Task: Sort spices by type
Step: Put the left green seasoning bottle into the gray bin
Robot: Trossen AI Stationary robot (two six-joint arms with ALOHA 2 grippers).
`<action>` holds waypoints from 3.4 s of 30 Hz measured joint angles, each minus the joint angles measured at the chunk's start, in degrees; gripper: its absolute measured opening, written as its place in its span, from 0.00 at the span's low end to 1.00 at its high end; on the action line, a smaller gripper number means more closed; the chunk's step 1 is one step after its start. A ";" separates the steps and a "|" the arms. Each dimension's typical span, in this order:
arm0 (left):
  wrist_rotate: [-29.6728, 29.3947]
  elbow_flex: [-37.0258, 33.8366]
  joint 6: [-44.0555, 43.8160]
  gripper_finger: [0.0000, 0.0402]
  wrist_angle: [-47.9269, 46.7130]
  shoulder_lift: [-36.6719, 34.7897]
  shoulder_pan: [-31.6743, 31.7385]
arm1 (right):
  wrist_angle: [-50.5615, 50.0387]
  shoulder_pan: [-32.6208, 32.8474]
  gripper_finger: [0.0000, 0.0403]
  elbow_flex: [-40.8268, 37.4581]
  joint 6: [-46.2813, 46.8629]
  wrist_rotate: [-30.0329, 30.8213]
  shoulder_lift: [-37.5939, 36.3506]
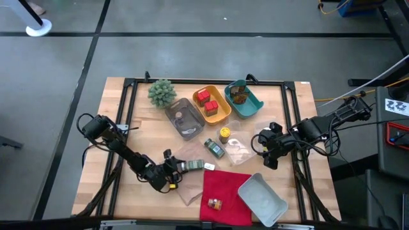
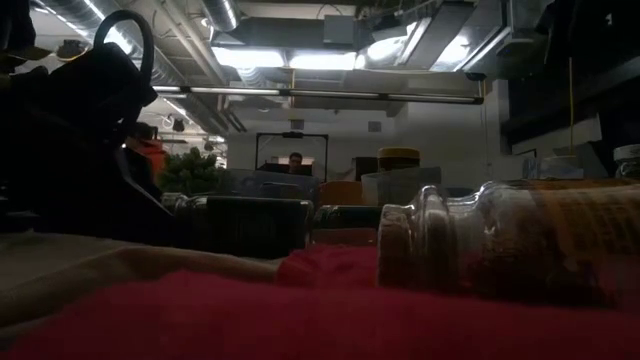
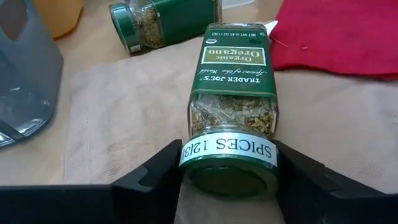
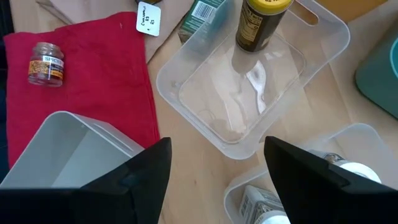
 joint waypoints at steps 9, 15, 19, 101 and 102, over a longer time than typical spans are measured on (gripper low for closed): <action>3.47 1.44 1.41 0.48 7.26 -0.50 0.26 | 5.08 0.00 0.63 0.00 -0.89 2.27 0.00; 9.67 2.77 0.08 0.48 6.88 -4.21 3.63 | 17.05 0.00 0.63 0.02 -8.01 2.94 1.43; 16.37 3.51 1.17 0.48 7.01 -7.37 7.47 | 24.61 -0.02 0.63 0.02 -13.26 2.55 4.59; 44.37 13.20 13.85 0.50 7.73 -10.95 27.98 | 50.89 -17.25 0.53 0.00 -16.83 -31.37 29.75; 44.33 13.20 14.17 0.50 7.68 -10.95 28.00 | 50.90 -17.25 0.53 0.00 -16.94 -31.08 29.75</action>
